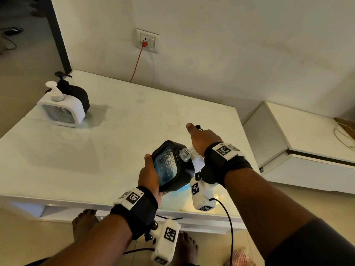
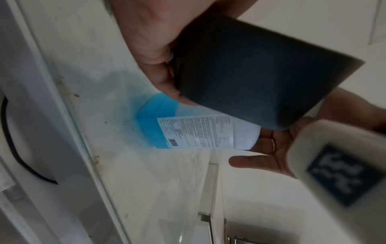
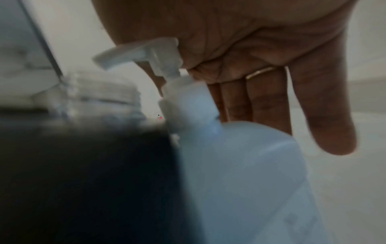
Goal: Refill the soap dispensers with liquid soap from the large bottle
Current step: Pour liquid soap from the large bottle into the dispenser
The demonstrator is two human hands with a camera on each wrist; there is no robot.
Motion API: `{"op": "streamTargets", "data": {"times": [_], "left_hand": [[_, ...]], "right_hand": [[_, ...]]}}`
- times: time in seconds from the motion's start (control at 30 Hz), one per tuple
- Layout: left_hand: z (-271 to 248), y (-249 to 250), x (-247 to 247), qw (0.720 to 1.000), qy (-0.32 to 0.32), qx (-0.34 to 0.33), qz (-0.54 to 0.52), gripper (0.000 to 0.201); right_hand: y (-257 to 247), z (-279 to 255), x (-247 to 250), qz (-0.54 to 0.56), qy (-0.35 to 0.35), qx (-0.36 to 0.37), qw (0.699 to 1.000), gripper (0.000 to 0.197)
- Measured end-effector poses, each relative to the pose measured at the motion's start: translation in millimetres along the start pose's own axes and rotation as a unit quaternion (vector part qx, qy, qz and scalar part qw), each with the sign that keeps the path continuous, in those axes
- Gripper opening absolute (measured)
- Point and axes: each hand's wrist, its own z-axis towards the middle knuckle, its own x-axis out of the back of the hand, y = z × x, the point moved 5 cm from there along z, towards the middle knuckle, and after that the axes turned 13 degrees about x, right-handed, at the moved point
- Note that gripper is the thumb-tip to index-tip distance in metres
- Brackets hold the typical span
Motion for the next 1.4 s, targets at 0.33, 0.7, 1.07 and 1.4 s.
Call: {"op": "streamTargets", "data": {"times": [0.33, 0.7, 1.07, 1.4], "left_hand": [[-2, 2, -2, 1.000, 0.005, -0.005, -0.007, 0.049], [0, -1, 0, 1.000, 0.007, -0.008, -0.003, 0.049], [-4, 0, -1, 1.000, 0.006, -0.002, -0.005, 0.046], [-7, 0, -2, 1.000, 0.009, -0.007, -0.002, 0.042]], "right_hand": [[-2, 7, -5, 0.009, -0.043, 0.016, 0.999, 0.074], [9, 14, -11, -0.009, 0.000, 0.000, 1.000, 0.074], [1, 6, -3, 0.002, -0.033, 0.009, 0.999, 0.074], [-10, -10, -1, 0.034, -0.066, 0.040, 0.996, 0.045]]}}
